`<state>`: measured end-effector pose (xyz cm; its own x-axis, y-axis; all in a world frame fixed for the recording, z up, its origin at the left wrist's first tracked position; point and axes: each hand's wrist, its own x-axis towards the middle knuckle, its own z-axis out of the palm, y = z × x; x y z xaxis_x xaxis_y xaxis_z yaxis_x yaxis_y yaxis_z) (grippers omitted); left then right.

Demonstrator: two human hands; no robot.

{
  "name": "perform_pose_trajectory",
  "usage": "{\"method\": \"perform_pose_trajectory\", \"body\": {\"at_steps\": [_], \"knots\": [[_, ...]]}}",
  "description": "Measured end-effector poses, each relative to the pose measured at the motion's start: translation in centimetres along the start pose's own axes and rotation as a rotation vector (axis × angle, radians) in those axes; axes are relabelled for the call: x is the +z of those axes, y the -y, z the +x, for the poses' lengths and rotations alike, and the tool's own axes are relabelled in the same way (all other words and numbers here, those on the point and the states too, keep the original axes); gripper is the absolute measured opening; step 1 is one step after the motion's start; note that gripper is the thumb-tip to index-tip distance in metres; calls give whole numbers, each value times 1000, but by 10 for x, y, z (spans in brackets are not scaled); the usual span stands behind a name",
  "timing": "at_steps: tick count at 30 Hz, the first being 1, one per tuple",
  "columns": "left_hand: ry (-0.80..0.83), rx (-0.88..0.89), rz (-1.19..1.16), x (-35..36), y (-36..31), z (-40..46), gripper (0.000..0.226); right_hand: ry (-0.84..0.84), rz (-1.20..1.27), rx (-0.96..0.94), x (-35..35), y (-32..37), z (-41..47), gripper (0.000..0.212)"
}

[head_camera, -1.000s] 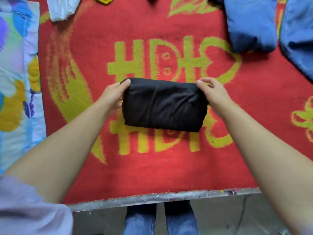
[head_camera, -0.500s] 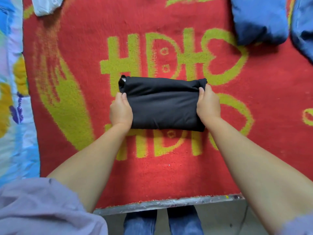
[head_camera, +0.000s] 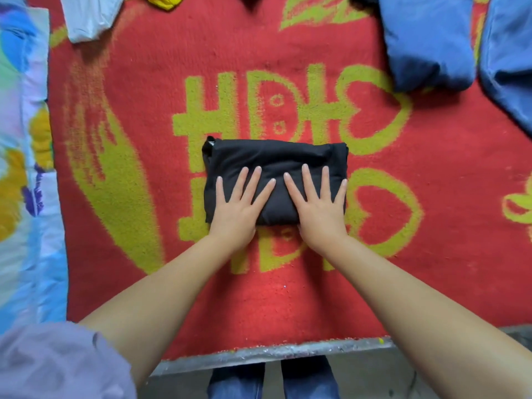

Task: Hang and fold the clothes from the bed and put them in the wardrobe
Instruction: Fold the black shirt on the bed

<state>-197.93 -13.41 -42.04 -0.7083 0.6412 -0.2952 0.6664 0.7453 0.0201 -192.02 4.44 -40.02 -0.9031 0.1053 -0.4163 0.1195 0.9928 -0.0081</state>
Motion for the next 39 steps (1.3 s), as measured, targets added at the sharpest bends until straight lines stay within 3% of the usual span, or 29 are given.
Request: {"method": "perform_pose_trajectory", "body": {"at_steps": [8,17,22,27,35,39], "knots": [[230,-52,-115,-62,7,8,87,184,-18,-41,-60,-6,3,91],[52,-162,-50,-231,44,-38,85,9,-137,-202,-245,19,-25,88],[-70,-395,-67,-285,63,-111,77,-108,-209,-408,-313,67,-49,85],[-113,-719,-83,-296,50,-228,77,-201,-347,-726,-337,136,-100,87],[-77,-1189,-230,-265,-43,-430,81,-261,-483,-1227,-302,234,-249,67],[-66,-1388,-252,-235,-114,-535,81,-265,-571,-1455,-264,274,-350,69]]}}
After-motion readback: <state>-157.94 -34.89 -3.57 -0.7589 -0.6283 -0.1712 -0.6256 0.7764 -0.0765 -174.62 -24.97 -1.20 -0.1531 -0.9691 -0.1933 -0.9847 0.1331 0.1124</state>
